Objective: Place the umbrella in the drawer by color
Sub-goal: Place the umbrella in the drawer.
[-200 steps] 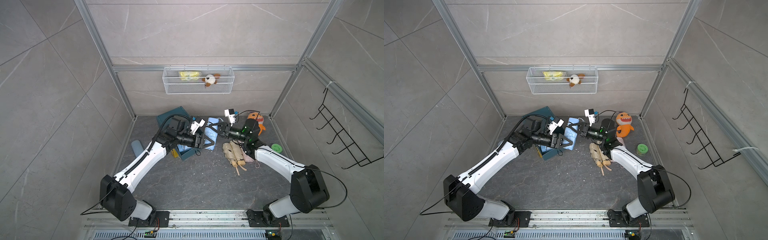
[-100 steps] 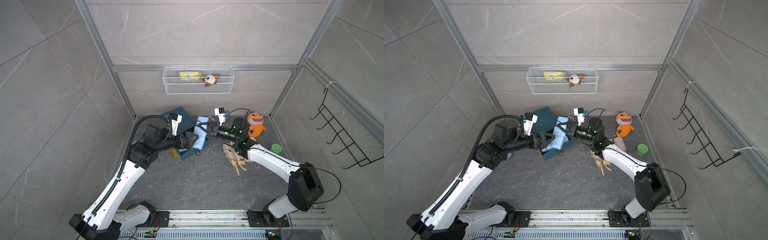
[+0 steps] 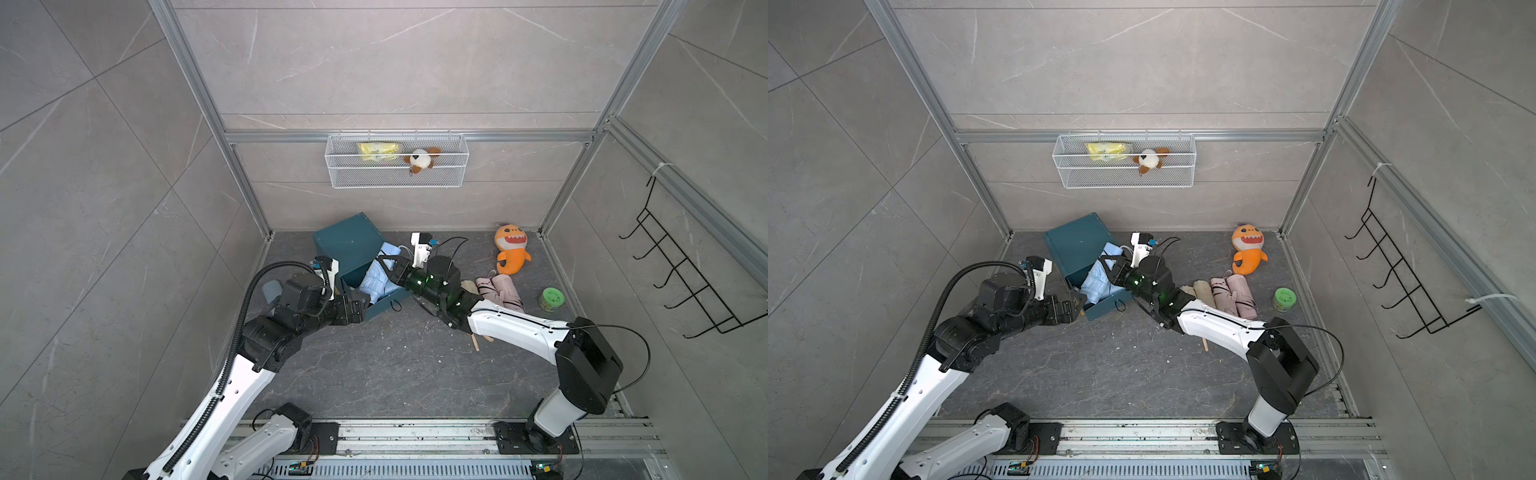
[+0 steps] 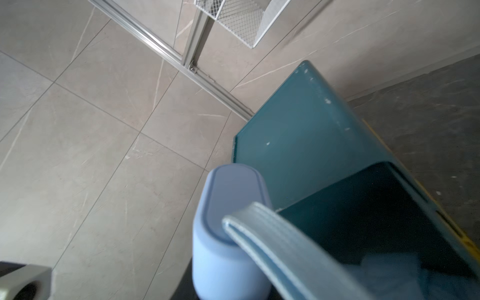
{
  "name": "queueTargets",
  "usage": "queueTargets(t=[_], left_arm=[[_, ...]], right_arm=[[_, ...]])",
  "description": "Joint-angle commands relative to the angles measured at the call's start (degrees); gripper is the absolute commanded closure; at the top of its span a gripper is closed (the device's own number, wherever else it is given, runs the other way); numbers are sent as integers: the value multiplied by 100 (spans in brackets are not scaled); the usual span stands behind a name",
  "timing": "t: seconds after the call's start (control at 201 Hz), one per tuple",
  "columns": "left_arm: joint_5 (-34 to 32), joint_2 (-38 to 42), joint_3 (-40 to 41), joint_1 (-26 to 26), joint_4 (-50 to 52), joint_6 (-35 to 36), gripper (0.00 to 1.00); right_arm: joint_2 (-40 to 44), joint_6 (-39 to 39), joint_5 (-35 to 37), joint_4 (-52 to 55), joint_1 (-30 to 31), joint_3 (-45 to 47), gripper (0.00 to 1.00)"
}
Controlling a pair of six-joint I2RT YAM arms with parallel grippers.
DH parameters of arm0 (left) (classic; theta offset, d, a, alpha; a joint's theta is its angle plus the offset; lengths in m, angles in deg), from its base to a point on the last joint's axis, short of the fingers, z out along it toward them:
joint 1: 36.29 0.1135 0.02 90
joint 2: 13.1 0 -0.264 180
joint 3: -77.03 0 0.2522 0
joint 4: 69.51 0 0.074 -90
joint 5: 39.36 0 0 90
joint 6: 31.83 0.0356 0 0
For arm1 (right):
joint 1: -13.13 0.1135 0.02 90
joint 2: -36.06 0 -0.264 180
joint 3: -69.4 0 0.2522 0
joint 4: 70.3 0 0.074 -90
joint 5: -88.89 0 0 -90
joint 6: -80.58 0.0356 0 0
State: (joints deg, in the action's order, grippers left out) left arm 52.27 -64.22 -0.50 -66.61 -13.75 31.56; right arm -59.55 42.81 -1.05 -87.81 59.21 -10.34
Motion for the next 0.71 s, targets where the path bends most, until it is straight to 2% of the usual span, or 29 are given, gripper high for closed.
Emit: queueTargets(t=[0.0, 0.199, 0.702], left_arm=[[-174, 161, 80, 12, 40, -128, 0], [-167, 239, 298, 12, 23, -175, 0], [-84, 370, 618, 12, -130, -213, 0]], right_arm=[[-34, -196, 1293, -715, 175, -19, 79], [-242, -235, 2164, -454, 407, -276, 79], [-687, -374, 2508, 30, 663, -956, 78]])
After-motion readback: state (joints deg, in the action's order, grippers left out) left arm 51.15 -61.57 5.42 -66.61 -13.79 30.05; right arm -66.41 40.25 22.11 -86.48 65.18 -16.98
